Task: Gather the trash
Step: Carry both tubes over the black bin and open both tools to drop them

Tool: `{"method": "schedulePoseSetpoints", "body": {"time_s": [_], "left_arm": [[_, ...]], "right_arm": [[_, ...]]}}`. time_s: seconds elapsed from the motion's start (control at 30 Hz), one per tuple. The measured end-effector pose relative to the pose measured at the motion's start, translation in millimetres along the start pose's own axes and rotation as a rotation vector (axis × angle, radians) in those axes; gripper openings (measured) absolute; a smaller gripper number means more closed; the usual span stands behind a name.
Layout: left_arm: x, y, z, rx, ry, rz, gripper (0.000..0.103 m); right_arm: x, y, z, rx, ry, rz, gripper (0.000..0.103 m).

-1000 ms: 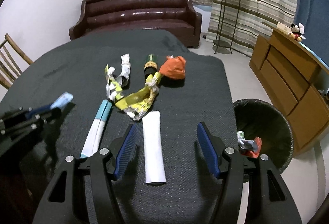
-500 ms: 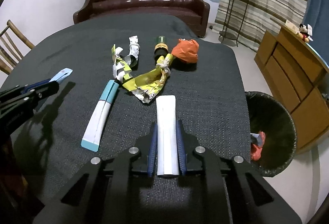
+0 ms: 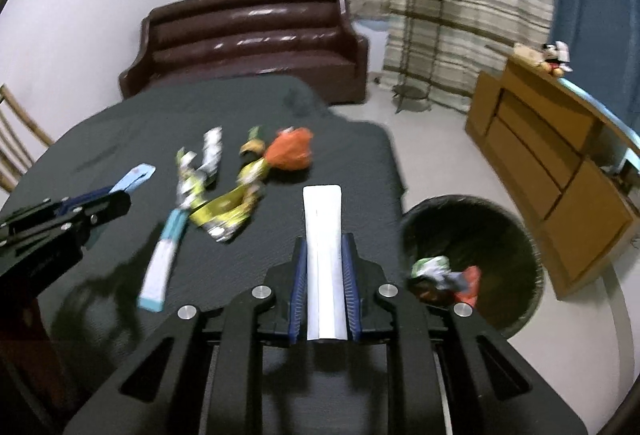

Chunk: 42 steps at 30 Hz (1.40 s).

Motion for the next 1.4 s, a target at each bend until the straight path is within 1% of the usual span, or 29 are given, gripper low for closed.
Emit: {"method": "schedulePoseSetpoints", "body": {"time_s": [0.3,0.47,0.6,0.83,1.13,1.4], "left_arm": [[-63,22,29,-0.043,-0.098,0.020,0.014],[-107,27,51,-0.051,-0.140,0.055,0.014],[-134,26,69,-0.032,-0.168,0.072,0.014],[-170,23,94,-0.012,-0.187,0.115,0.014],[-199,13,123,0.025,-0.198,0.163,0.015],[-223,15,141,0.035,-0.208,0.196,0.015]], "right_arm": [[-75,15,2,-0.063,-0.152,0.062,0.019],[-108,18,8,-0.089,-0.207,0.083,0.019],[-125,17,12,-0.099,-0.228,0.087,0.019],[-147,12,17,-0.102,-0.240,0.120,0.019],[-167,6,25,-0.095,-0.249,0.139,0.019],[-181,0,34,-0.076,-0.256,0.167,0.019]]}}
Point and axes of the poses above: each gripper's, at about its wrist camera, not at the fingertips, and z roughly the way its jaws point, x to its left, y to its top, the point moved 3 cm from there along z, roughly the way its jaws point, and after that the axes turned 15 degrees about -x, right-handed, at the moved point
